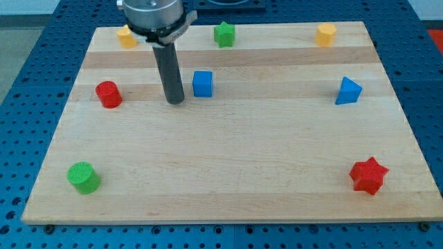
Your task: Move the blue cube diagonally to the red circle
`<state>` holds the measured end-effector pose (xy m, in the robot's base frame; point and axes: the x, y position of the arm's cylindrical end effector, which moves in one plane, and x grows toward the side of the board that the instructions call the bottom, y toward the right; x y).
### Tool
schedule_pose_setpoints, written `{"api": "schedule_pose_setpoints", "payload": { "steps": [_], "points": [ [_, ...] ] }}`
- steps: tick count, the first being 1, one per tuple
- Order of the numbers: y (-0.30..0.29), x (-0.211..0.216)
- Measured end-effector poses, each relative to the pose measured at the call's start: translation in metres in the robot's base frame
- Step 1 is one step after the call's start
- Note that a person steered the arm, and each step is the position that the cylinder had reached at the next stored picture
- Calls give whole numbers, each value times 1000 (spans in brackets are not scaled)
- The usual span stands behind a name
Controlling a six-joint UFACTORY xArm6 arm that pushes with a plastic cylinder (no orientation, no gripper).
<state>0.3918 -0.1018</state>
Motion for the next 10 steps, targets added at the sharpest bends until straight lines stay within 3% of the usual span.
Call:
{"api": "schedule_pose_setpoints", "payload": {
  "steps": [3,5,10],
  "points": [
    [23,-88],
    [34,-85],
    [44,-25]
  ]
}}
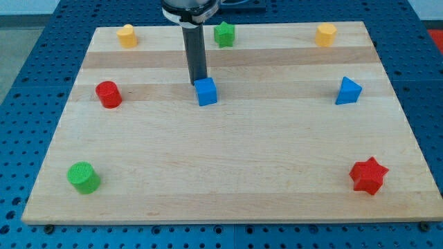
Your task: Move the blue cube diagonally to the red circle
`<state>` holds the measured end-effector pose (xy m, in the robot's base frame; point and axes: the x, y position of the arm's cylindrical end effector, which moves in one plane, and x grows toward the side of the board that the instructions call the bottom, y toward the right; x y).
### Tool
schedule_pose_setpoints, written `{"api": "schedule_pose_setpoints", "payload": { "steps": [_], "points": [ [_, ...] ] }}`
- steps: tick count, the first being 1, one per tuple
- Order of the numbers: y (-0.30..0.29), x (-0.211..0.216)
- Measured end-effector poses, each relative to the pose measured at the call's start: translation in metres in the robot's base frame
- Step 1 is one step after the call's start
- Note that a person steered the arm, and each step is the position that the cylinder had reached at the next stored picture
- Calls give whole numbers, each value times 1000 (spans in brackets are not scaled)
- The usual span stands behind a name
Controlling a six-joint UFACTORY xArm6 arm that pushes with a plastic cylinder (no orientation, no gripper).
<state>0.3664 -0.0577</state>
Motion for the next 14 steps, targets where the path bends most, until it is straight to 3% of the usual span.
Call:
{"api": "schedule_pose_setpoints", "payload": {
  "steps": [8,11,14],
  "points": [
    [60,55],
    [59,92],
    [45,87]
  ]
}}
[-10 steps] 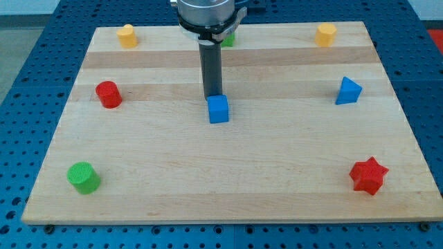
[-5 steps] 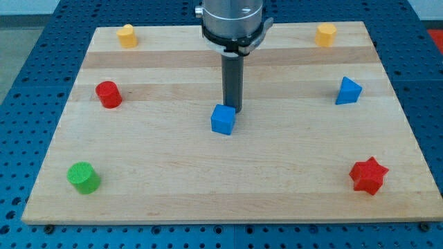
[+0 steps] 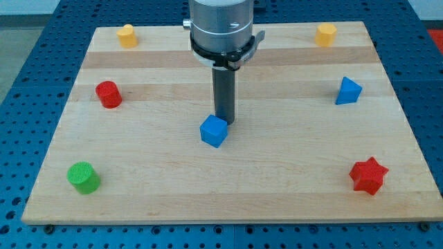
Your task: Move the blue cube diagonally to the red circle
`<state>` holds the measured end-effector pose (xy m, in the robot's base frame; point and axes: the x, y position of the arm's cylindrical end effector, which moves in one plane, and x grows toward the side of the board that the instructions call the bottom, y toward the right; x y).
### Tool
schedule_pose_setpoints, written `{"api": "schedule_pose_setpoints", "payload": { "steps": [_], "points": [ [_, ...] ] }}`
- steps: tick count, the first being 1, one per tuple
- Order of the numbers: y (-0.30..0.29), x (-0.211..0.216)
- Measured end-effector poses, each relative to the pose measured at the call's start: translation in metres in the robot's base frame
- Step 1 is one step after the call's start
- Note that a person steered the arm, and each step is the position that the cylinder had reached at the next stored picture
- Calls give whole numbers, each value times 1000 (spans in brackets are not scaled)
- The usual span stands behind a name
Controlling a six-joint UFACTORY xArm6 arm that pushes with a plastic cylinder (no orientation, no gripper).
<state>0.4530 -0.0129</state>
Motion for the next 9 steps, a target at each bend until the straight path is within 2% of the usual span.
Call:
{"api": "schedule_pose_setpoints", "payload": {
  "steps": [4,9],
  "points": [
    [-10,-4],
    [-11,50]
  ]
}}
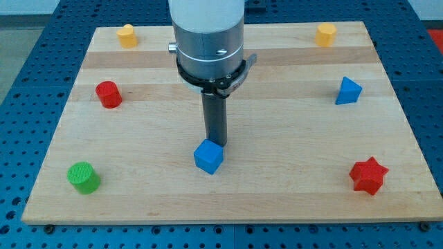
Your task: Move the blue cube diagonally to the red circle
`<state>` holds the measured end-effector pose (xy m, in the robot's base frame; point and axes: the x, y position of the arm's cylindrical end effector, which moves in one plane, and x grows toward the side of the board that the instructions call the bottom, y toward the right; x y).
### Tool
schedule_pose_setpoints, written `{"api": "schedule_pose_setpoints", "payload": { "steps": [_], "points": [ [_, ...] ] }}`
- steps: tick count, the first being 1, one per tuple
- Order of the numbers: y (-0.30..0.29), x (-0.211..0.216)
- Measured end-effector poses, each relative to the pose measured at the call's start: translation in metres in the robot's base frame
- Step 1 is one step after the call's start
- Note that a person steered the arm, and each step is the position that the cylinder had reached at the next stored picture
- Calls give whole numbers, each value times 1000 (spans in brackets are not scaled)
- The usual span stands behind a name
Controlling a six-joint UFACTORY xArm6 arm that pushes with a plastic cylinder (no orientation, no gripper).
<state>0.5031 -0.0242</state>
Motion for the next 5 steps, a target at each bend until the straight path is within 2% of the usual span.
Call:
{"api": "schedule_pose_setpoints", "payload": {
  "steps": [4,5],
  "points": [
    [1,2],
    [19,-18]
  ]
}}
